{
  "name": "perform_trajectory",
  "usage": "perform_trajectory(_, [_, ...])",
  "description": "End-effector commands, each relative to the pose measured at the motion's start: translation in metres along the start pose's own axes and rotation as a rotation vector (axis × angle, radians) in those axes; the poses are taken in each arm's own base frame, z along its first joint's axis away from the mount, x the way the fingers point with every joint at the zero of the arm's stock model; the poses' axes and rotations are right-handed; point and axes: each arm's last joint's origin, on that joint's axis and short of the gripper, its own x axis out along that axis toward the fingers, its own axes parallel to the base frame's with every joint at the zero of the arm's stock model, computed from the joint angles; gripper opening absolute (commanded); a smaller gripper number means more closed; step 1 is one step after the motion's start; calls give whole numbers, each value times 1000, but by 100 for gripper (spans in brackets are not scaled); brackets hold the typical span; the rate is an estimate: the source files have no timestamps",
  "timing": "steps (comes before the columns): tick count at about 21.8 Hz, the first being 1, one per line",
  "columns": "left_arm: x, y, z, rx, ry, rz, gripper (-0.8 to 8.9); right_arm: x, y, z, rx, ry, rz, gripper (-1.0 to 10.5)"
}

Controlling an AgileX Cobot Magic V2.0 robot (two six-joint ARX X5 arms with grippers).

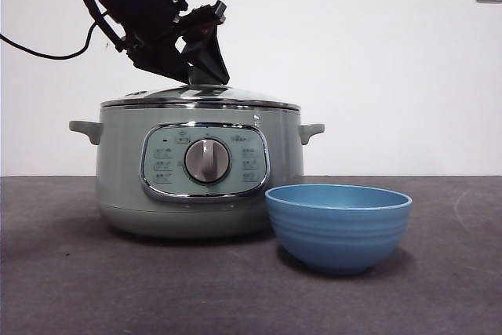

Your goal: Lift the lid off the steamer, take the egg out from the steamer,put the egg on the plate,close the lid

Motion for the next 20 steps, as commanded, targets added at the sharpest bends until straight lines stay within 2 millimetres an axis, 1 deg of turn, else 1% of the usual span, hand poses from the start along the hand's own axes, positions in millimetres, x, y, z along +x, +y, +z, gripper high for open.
perform_trajectory(1, [2,-2,-1,-5,0,-10,-9,0,1,0,-2,-4,1,648])
perform_trajectory(7, [0,-2,3,0,-33,-8,-8,0,1,0,-2,-3,1,648])
perform_trajectory(11, [-11,-2,18,6,-83,-4,-8,0,1,0,-2,-3,1,648])
perform_trajectory(16, [-39,-4,48,6,-162,2,-8,0,0,1,-1,-2,-2,648])
perform_trajectory(19, [-63,-6,62,7,-178,7,-8,2,-1,1,2,2,-1,648])
perform_trajectory(20, [-75,-7,65,10,-197,9,-8,3,-3,2,3,2,-1,648])
